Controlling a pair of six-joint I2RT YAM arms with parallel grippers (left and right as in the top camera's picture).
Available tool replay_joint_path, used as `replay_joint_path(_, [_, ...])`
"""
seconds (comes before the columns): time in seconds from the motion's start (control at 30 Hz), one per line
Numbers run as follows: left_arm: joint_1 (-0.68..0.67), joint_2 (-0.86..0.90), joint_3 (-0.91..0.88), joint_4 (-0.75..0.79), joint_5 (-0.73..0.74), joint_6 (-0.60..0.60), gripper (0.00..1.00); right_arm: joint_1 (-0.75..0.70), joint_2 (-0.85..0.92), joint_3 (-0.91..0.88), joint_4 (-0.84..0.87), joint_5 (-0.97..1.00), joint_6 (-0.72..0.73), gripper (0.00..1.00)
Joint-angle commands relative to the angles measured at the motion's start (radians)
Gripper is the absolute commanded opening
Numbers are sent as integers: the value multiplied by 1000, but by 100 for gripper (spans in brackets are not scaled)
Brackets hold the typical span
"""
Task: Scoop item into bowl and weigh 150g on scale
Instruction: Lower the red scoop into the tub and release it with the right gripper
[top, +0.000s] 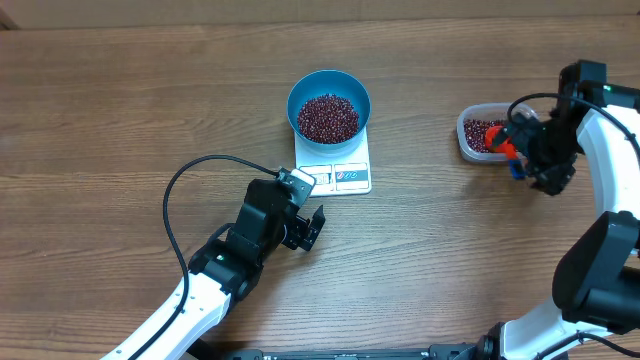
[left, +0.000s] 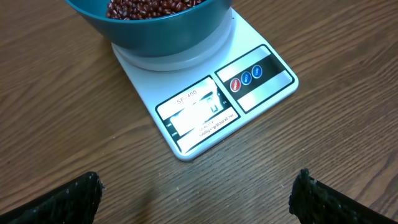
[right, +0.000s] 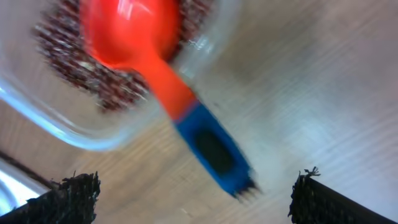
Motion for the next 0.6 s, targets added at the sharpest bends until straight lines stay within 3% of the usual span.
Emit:
replay_joint_path(0.0, [-5, 8, -5, 3, -2, -13, 100, -26, -23, 80, -51, 35, -64, 100])
replay_joint_path(0.27, [-5, 8, -5, 3, -2, -13, 99, -19, -232, 197, -173, 56, -87, 100])
replay_joint_path(0.57, [-5, 8, -5, 3, -2, -13, 100, -20, -579, 204, -278, 56, -117, 100])
